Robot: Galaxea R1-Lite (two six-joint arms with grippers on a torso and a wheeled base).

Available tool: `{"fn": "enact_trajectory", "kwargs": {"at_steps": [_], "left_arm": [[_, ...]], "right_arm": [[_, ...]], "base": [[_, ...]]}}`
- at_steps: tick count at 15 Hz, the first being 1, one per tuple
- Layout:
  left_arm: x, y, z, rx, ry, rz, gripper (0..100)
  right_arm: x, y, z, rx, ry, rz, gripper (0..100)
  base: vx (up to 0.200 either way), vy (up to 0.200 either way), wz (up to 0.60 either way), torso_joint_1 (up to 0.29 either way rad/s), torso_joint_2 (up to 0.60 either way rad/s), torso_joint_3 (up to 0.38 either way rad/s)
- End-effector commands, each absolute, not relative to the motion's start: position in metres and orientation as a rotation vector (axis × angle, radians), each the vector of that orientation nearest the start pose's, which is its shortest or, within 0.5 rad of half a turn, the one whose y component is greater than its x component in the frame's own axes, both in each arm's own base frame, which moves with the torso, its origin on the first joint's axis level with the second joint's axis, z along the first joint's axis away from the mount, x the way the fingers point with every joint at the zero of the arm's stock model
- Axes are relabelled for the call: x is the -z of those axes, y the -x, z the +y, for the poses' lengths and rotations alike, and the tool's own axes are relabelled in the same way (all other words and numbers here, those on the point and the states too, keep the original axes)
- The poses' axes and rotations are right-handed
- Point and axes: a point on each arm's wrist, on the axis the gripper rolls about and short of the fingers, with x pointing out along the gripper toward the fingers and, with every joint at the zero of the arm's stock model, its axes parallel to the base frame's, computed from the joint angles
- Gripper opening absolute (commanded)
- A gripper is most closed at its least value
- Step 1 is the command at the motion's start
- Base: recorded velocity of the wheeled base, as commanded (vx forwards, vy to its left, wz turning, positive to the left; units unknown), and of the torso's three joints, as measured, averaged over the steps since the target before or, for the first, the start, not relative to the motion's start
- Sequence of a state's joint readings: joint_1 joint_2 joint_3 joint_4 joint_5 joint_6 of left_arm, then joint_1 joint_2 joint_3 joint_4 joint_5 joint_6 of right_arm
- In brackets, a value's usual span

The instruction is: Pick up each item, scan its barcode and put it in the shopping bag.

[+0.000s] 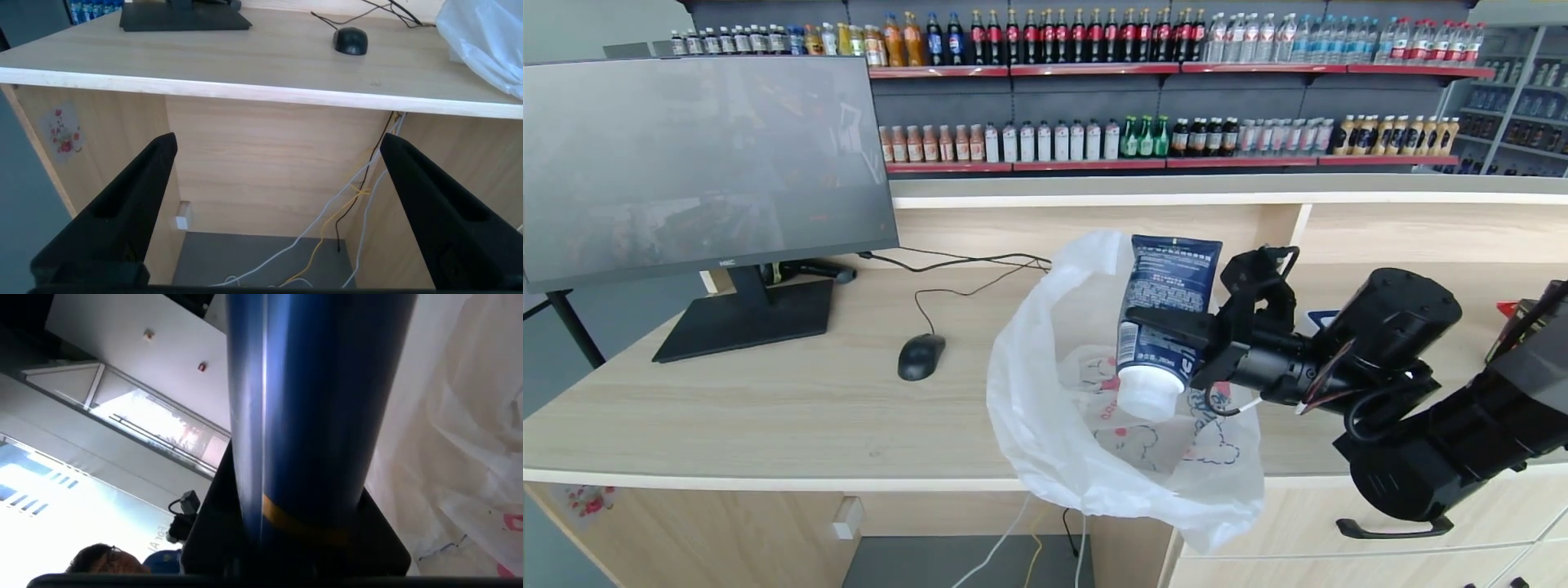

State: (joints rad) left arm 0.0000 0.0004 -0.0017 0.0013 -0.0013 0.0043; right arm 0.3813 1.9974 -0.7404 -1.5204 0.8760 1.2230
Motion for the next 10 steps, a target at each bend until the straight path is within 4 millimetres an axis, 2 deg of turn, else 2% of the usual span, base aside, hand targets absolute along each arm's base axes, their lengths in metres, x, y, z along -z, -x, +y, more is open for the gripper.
{"fn": "enact_trajectory", "kwargs": {"at_steps": [1,3,6,10], "left_arm": [[-0.076,0.023,0.000,0.002,-0.005,0.000,100],[-0.076,0.023,0.000,0.002,-0.005,0.000,100],[-0.076,0.023,0.000,0.002,-0.005,0.000,100],[-0.076,0.023,0.000,0.002,-0.005,0.000,100]], "right_arm": [[-0.155,-0.305,0.147,-1.253,-0.970,0.527,0],[-0.151,-0.305,0.152,-1.263,-0.950,0.528,0],[-0.118,-0.315,0.148,-1.194,-0.939,0.584,0],[-0.093,-0.321,0.149,-1.135,-0.940,0.614,0]], "base": [[0.000,0.000,0.00,0.000,0.00,0.000],[0.000,0.000,0.00,0.000,0.00,0.000],[0.000,0.000,0.00,0.000,0.00,0.000],[0.000,0.000,0.00,0.000,0.00,0.000]]}}
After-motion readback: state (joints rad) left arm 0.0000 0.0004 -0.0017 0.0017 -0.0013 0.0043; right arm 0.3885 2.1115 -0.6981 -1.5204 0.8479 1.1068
